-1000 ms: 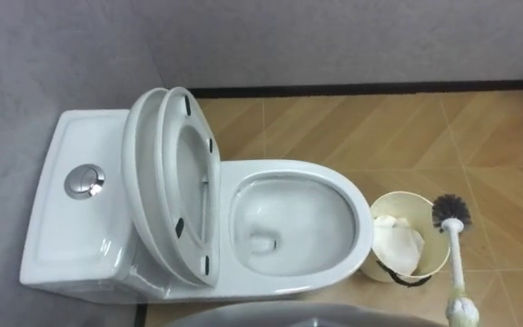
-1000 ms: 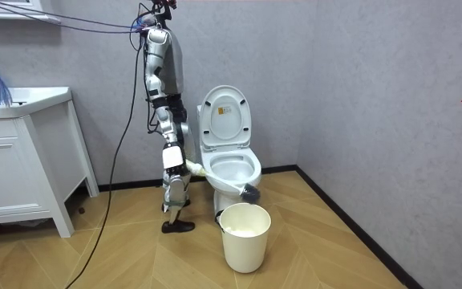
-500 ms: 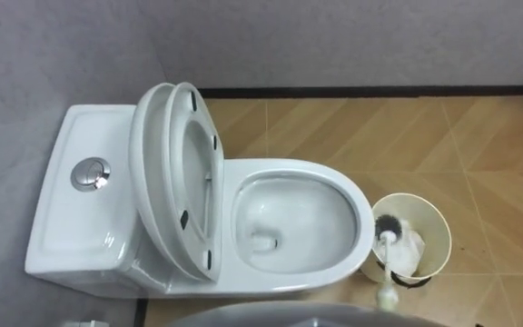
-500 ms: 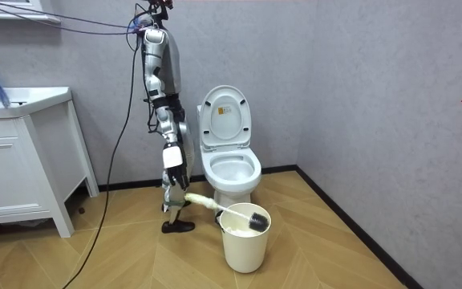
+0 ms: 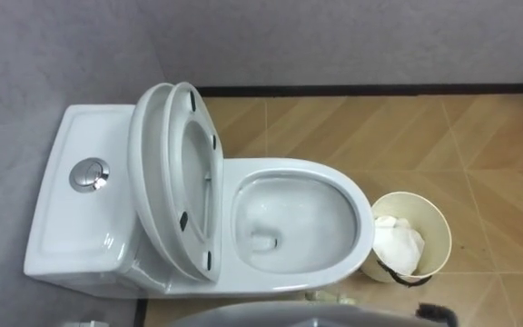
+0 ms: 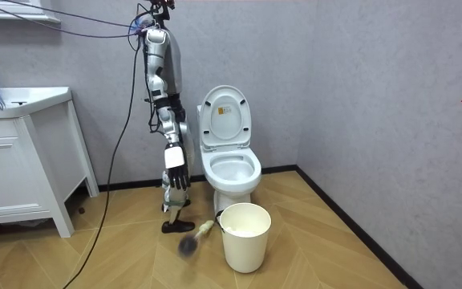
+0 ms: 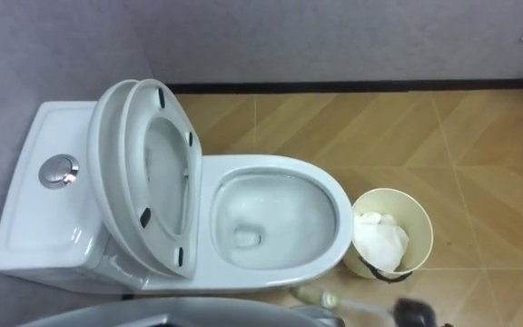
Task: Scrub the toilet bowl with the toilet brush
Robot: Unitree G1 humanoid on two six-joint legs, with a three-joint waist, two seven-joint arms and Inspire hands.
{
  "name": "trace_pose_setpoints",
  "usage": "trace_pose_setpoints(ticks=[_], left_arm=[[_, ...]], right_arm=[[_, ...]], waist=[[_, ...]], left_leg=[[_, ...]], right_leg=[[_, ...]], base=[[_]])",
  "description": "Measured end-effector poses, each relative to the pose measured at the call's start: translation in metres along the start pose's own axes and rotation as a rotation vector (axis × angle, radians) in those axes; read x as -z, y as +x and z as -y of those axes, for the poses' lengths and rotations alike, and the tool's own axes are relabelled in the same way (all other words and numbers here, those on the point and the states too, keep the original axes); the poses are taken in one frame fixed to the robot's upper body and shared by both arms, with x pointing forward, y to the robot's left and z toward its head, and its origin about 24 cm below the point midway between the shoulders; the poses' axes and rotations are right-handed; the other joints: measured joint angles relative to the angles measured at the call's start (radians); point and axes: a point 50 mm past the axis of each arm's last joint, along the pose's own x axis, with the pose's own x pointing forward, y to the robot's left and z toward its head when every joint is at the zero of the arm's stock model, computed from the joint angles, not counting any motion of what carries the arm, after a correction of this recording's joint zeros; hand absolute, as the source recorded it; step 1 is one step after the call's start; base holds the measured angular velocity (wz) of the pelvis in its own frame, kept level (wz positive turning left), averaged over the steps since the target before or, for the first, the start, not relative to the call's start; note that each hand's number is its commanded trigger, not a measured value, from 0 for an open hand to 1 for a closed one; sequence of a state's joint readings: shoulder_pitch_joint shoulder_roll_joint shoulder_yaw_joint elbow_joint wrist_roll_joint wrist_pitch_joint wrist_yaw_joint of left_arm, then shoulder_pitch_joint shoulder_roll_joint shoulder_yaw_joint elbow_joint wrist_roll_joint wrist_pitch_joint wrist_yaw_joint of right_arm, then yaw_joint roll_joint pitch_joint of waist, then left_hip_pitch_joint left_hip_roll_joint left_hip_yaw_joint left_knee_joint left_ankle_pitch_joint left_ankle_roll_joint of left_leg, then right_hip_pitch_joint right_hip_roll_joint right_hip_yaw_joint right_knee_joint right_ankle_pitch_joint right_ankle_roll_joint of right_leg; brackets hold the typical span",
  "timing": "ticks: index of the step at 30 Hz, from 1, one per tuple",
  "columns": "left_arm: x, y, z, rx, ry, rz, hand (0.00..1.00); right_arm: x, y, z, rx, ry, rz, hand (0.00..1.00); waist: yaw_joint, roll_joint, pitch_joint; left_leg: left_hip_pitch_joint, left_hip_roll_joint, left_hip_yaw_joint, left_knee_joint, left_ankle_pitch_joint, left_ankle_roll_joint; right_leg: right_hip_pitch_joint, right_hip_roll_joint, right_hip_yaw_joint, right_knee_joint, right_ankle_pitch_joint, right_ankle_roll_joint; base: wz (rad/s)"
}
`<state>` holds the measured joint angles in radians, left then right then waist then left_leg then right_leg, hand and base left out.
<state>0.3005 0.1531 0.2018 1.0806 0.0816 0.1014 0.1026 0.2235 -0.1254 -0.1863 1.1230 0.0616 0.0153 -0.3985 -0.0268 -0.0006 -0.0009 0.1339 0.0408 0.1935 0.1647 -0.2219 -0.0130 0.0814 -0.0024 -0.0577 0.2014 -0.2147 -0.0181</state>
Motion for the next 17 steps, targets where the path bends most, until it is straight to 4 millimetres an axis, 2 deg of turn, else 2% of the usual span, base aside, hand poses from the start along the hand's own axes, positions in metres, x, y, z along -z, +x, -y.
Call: trace_pose_setpoints(ticks=[4,10,17], left_arm=[[0.001,0.000,0.000,0.001,0.000,-0.006,0.00],[0.008,-0.001,0.001,0.008,0.012,-0.043,0.00],[0.015,-0.003,0.012,0.056,0.057,-0.090,0.00]], right_arm=[[0.006,0.000,-0.001,-0.033,-0.020,-0.019,0.00],[0.034,-0.003,-0.001,-0.130,-0.078,-0.133,0.00],[0.064,-0.011,-0.005,-0.271,-0.162,-0.308,0.00]], waist=[[0.003,0.001,0.0002],[-0.004,0.004,-0.0005],[-0.004,0.005,-0.0003]], left_leg=[[0.000,-0.001,-0.001,0.000,0.000,0.000],[0.004,-0.001,-0.004,0.000,0.000,0.000],[0.014,-0.001,-0.007,-0.002,-0.001,0.000]], right_leg=[[0.002,-0.001,-0.001,-0.002,0.000,0.000],[0.019,-0.001,-0.007,-0.014,0.000,0.000],[0.030,-0.008,-0.010,-0.013,0.000,0.000]], base=[[0.00],[0.02],[0.01]])
